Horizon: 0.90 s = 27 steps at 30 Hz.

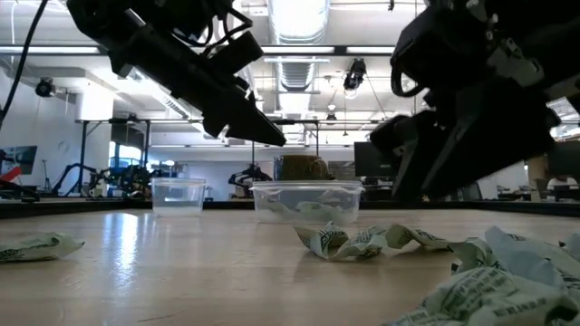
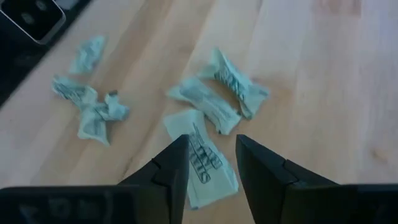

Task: Pick and place Stevia / Truvia into bins
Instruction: Put the green stevia packet into the transparent container

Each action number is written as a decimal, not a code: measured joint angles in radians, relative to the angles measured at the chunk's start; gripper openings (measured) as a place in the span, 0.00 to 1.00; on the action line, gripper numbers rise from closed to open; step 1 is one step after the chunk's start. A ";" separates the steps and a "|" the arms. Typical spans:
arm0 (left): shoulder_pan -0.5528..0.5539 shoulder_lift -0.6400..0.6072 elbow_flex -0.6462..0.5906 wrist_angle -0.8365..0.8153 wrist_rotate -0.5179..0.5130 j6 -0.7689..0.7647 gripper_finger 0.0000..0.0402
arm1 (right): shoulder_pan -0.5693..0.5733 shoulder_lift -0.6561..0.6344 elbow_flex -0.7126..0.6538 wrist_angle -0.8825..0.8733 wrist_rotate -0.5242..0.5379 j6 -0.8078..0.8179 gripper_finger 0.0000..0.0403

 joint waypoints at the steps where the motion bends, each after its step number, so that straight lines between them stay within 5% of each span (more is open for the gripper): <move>1: 0.000 -0.001 0.000 0.000 0.000 0.000 0.32 | 0.000 0.008 0.000 -0.001 0.000 0.001 0.33; 15: 0.000 -0.006 0.000 0.001 0.000 0.002 0.32 | 0.002 0.055 0.001 -0.004 0.000 0.011 0.42; 27: 0.001 -0.006 0.000 0.002 0.000 0.003 0.32 | 0.026 0.078 0.003 0.001 0.092 0.016 0.27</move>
